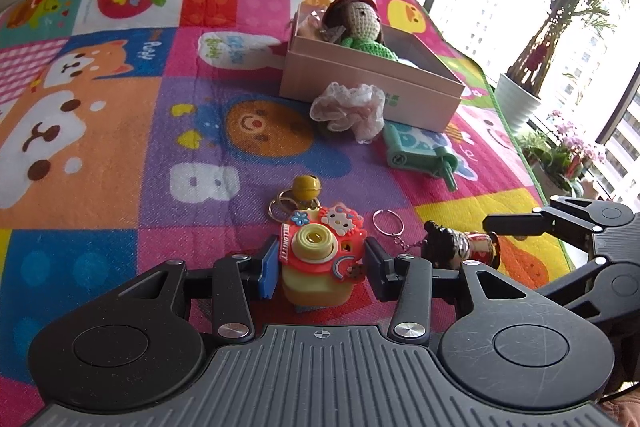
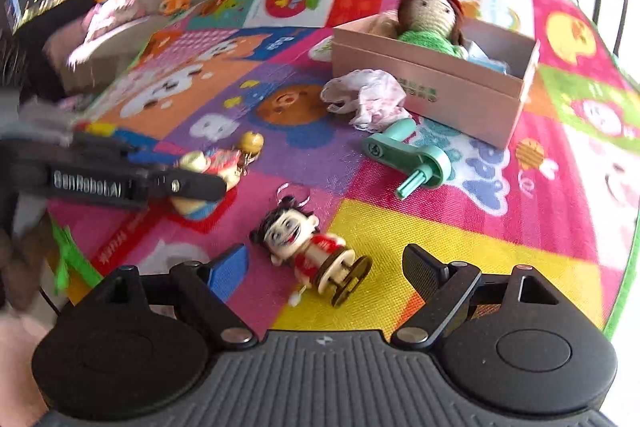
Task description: Organize objects
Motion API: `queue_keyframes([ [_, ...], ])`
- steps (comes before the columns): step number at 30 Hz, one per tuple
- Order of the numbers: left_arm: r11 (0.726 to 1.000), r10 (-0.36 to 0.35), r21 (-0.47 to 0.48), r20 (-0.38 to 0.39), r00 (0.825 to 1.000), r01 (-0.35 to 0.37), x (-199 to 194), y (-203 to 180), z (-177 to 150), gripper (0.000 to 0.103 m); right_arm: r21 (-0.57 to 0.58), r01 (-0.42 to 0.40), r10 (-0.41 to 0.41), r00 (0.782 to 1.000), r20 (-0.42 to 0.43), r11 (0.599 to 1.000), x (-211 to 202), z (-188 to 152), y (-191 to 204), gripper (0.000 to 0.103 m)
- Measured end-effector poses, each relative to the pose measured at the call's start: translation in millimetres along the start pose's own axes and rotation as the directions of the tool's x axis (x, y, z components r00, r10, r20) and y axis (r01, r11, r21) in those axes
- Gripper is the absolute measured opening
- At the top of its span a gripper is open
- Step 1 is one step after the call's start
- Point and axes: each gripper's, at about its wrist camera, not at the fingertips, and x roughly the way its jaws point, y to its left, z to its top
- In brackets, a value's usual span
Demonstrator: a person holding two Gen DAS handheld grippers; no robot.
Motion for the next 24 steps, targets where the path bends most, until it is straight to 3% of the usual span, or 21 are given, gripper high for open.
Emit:
queue_keyframes([
  [4,1.0,-0.003,-0.009,0.003,1.0,0.003,0,1,0,0.048,-0.11,0.119,-0.119,0.993,0.011,0.987,-5,-6,-3,0.085],
  [9,1.0,-0.011,-0.002,0.001,1.0,0.011,0,-1,-1,0.048,-0.092,0.235,-0.233,0.972,0.031,0.968,-9,-6,-24,0.085],
  [13,1.0,-0.01,-0.004,-0.001,1.0,0.01,1,-1,-1,0.048,-0.024,0.102,-0.1,0.994,0.053,0.995,-21,-4,-32,0.085],
  [16,1.0,-0.011,-0.003,-0.001,1.0,0.011,1,-1,-1,0.048,-0.026,0.007,-0.005,0.998,0.07,1.0,-22,0,-23,0.085],
  [20,1.0,-0.008,-0.001,-0.004,1.0,0.008,1,-1,-1,0.048,-0.002,-0.013,0.014,0.999,0.041,1.0,-3,6,-15,0.084],
  [21,1.0,-0.006,0.001,-0.005,1.0,0.006,1,-1,-1,0.048,0.004,-0.01,0.009,0.999,0.031,1.0,2,7,-15,0.081],
  [22,1.0,-0.004,0.003,-0.006,1.0,0.004,1,-2,-1,0.048,0.008,-0.002,0.001,1.0,0.024,1.0,5,7,-13,0.065],
  [24,1.0,0.002,0.006,-0.007,1.0,-0.002,1,-3,-1,0.048,0.008,0.003,-0.004,0.999,0.038,1.0,2,8,-12,0.064],
])
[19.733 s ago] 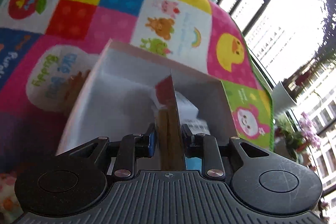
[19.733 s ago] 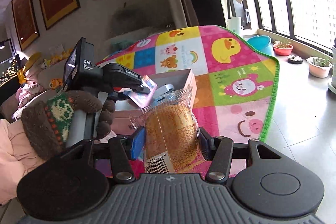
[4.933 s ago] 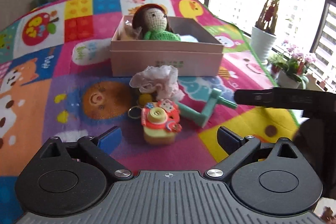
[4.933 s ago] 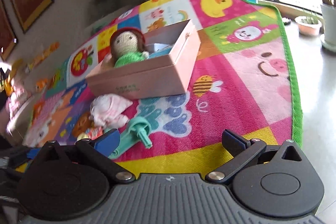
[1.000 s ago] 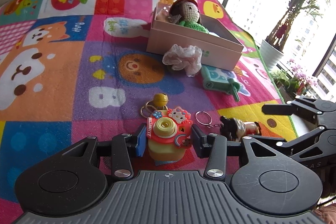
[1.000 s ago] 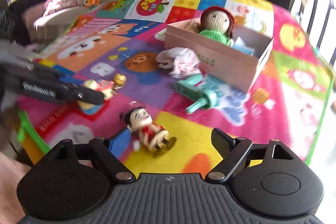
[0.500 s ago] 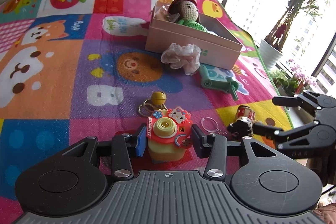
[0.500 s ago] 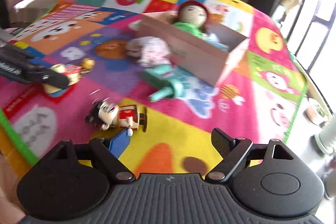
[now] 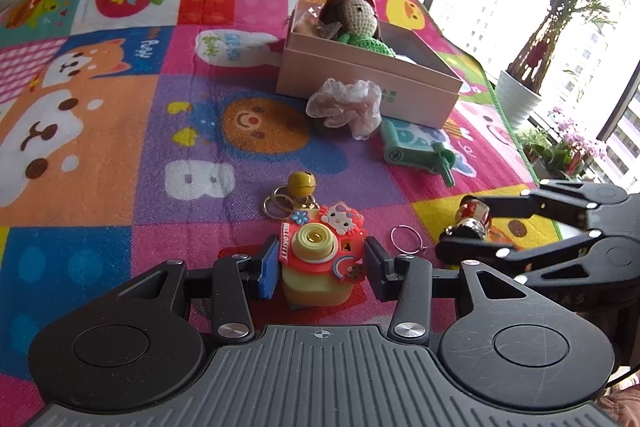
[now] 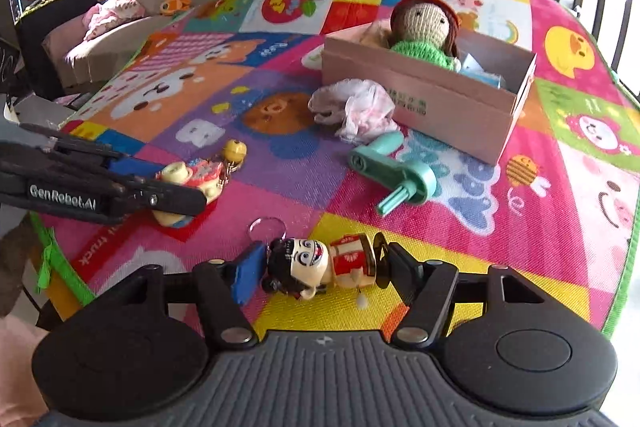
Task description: Organize objects
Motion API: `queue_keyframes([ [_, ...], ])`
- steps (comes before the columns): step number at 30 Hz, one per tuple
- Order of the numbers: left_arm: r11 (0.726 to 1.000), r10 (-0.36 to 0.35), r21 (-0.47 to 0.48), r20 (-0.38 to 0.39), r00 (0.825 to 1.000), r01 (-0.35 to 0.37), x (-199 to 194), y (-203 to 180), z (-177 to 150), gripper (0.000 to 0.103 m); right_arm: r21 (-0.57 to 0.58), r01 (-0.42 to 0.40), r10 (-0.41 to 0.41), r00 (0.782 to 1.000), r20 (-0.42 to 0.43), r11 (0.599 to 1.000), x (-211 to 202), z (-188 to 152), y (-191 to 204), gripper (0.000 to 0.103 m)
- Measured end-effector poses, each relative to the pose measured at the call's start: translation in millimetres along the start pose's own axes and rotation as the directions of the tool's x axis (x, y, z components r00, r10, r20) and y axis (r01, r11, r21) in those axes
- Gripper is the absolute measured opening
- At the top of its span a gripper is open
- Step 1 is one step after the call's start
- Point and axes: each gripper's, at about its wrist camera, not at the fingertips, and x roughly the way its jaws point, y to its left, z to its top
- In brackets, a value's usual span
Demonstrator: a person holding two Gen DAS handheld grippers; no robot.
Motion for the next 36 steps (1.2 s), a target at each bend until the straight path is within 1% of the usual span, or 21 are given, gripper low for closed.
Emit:
queue_keyframes([
  [5,1.0,0.013,0.011,-0.002,1.0,-0.013,1,-4,-1,0.048,-0.006,0.032,-0.032,0.995,0.091,0.999,-27,9,-4,0.064],
  [10,0.999,0.03,0.027,-0.006,1.0,-0.03,0,-8,0,0.048,0.024,0.074,-0.077,0.978,0.194,0.997,-59,20,-17,0.064],
  [11,0.999,0.026,0.028,-0.003,1.0,-0.026,-1,-9,1,0.048,0.032,0.084,-0.088,0.974,0.21,0.996,-64,21,-21,0.064],
  [13,1.0,-0.001,0.027,0.03,1.0,0.0,-9,-11,9,0.048,0.05,0.099,-0.108,0.966,0.237,0.994,-73,22,-28,0.064],
  [16,0.996,-0.086,0.038,0.104,0.991,0.082,-25,-19,46,0.048,0.075,0.105,-0.122,0.955,0.271,0.992,-84,20,-38,0.064],
  [18,0.988,-0.143,0.075,0.162,0.976,0.133,-32,-31,80,0.048,0.095,0.102,-0.125,0.949,0.29,0.99,-89,18,-45,0.064],
  [20,0.98,-0.184,0.121,0.222,0.958,0.16,-28,-50,116,0.048,0.119,0.093,-0.125,0.945,0.302,0.989,-91,15,-51,0.064],
  [22,0.977,-0.184,0.153,0.265,0.946,0.147,-13,-66,147,0.048,0.14,0.083,-0.123,0.943,0.308,0.987,-91,12,-56,0.064],
  [23,0.978,-0.183,0.149,0.279,0.943,0.145,0,-73,161,0.048,0.149,0.083,-0.126,0.942,0.311,0.985,-91,10,-58,0.064],
  [24,0.977,-0.197,0.141,0.282,0.939,0.163,14,-77,172,0.049,0.158,0.084,-0.13,0.941,0.313,0.984,-91,9,-61,0.064],
  [26,0.966,-0.254,0.124,0.271,0.928,0.228,48,-84,189,0.05,0.179,0.082,-0.136,0.94,0.312,0.98,-89,6,-67,0.064],
  [27,0.961,-0.27,0.129,0.252,0.929,0.244,68,-88,194,0.052,0.189,0.082,-0.139,0.941,0.309,0.978,-88,5,-70,0.064],
  [28,0.967,-0.246,0.121,0.232,0.941,0.223,85,-91,195,0.052,0.199,0.086,-0.145,0.942,0.304,0.976,-87,5,-74,0.064],
  [29,0.978,-0.202,0.101,0.23,0.952,0.183,98,-91,196,0.048,0.207,0.093,-0.154,0.942,0.299,0.974,-86,5,-77,0.064],
  [30,0.984,-0.172,0.079,0.239,0.956,0.157,105,-89,195,0.048,0.213,0.1,-0.162,0.941,0.297,0.972,-85,5,-79,0.064],
  [33,0.985,-0.168,0.007,0.257,0.952,0.172,106,-72,192,0.048,0.228,0.102,-0.17,0.94,0.298,0.968,-84,2,-87,0.064],
  [36,0.982,-0.166,-0.039,0.296,0.941,0.185,84,-48,179,0.048,0.253,0.106,-0.177,0.944,0.279,0.962,-80,1,-95,0.064],
])
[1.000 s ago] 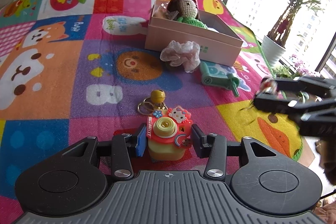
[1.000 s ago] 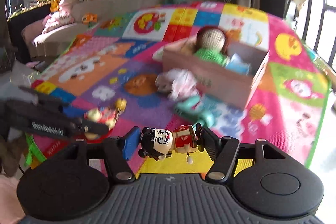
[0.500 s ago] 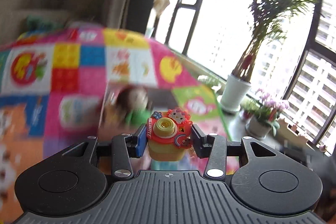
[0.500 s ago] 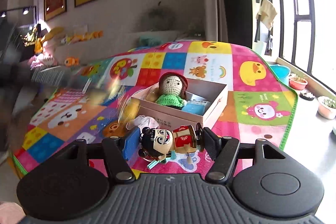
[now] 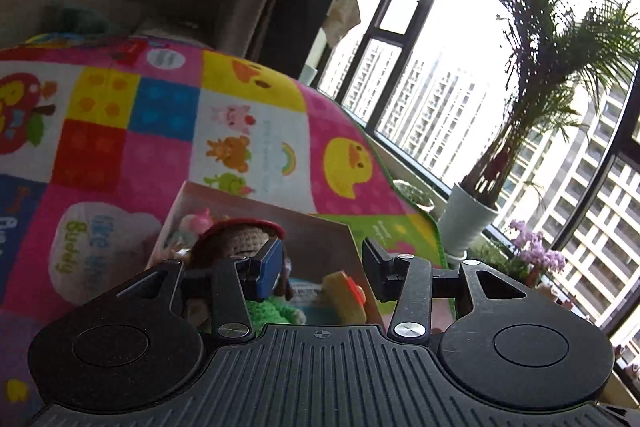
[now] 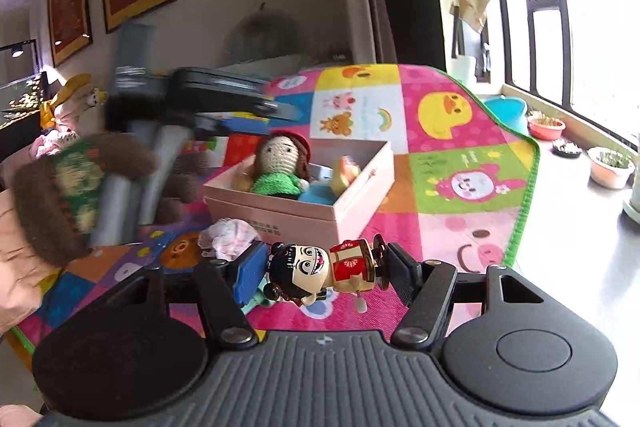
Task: Organize objects
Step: 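Carry the lens toy with left gripper while right gripper carries figurines into the box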
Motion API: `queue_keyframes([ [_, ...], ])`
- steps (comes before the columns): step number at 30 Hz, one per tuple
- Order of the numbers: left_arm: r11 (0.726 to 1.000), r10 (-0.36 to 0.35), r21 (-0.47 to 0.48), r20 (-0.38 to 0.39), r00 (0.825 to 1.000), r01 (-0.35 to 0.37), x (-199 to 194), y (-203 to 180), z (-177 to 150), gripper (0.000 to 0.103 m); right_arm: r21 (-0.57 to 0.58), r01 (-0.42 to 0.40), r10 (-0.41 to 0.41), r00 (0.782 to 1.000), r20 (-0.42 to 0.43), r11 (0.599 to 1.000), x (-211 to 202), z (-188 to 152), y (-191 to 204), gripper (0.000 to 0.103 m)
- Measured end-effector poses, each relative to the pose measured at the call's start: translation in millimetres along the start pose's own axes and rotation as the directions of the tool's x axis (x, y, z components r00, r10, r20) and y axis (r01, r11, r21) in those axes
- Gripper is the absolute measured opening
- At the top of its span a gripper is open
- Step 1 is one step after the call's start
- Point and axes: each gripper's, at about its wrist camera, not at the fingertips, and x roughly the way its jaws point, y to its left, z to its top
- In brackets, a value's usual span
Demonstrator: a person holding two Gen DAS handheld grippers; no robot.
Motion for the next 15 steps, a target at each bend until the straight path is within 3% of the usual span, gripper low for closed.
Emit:
queue_keyframes([
  [5,1.0,-0.009,-0.024,-0.039,0.999,0.008,-59,33,-44,0.048,0.06,-0.018,0.018,1.0,-0.01,0.998,14,20,-10,0.065],
  [8,0.999,0.011,-0.039,-0.11,0.994,-0.015,-77,49,-76,0.048,0.1,-0.044,0.04,0.999,0.034,0.994,31,62,-12,0.064],
  [12,0.996,0.03,-0.078,-0.128,0.991,-0.04,-90,65,-96,0.048,0.208,-0.024,0.005,0.996,0.091,0.978,78,133,-12,0.066],
  [14,0.994,0.035,-0.098,-0.129,0.991,-0.048,-94,71,-97,0.048,0.279,-0.043,0.033,0.999,0.043,0.959,114,158,-18,0.086],
  [15,0.994,0.043,-0.097,-0.131,0.991,-0.056,-96,74,-97,0.048,0.309,-0.035,0.031,0.999,0.019,0.95,129,165,-21,0.086],
])
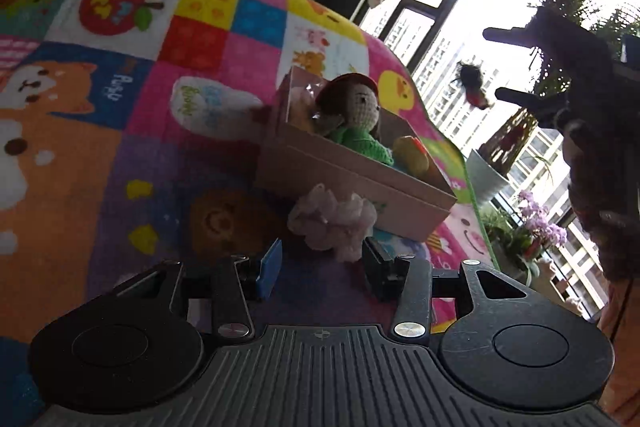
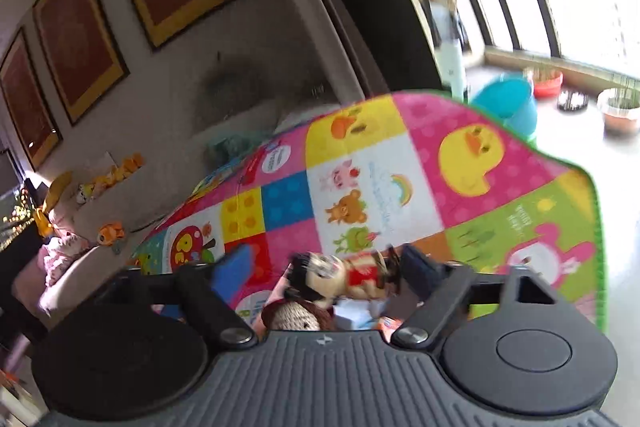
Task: Organize objects
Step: 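Carry the lens toy with left gripper while right gripper carries figurines into the box, then open both grippers over the pink box and withdraw them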
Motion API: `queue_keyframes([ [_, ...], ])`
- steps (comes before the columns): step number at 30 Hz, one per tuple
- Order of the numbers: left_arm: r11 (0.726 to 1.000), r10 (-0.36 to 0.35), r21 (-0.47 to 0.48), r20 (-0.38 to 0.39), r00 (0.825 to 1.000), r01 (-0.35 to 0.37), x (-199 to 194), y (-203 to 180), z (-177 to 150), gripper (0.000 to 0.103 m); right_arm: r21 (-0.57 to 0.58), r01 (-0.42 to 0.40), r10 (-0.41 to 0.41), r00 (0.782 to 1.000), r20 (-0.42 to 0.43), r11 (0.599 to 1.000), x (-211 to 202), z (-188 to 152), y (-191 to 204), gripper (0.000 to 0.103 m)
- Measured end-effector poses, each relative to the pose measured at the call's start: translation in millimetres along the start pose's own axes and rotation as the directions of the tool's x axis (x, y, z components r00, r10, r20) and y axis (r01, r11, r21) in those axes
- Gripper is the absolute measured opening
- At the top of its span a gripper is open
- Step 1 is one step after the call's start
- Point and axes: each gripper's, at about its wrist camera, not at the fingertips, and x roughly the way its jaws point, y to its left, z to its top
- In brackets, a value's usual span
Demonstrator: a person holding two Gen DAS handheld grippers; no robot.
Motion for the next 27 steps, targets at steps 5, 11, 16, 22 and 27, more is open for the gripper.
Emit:
queue_keyframes([
  [5,0.999,0.001,0.032,-0.006,1.0,0.0,-8,6,-7,0.048,-0.064,0.123,-0.122,0.992,0.029,0.99,3,-19,-5,0.091],
  [11,0.994,-0.042,0.097,-0.034,0.999,0.046,5,-12,-12,0.048,-0.214,0.189,-0.198,0.98,-0.023,0.958,-27,-92,-22,0.1],
  [16,0.993,-0.018,0.118,-0.04,0.999,0.022,15,-23,-11,0.048,-0.247,0.14,-0.18,0.973,-0.145,0.959,-41,-156,-32,0.101],
  [22,0.99,0.0,0.141,-0.056,0.998,0.008,21,-41,-7,0.048,-0.247,0.063,-0.126,0.961,-0.247,0.967,-41,-201,-27,0.103],
  [27,0.992,0.005,0.125,-0.1,0.995,0.008,37,-60,-6,0.048,-0.279,0.051,-0.12,0.964,-0.236,0.959,-43,-207,-22,0.103],
])
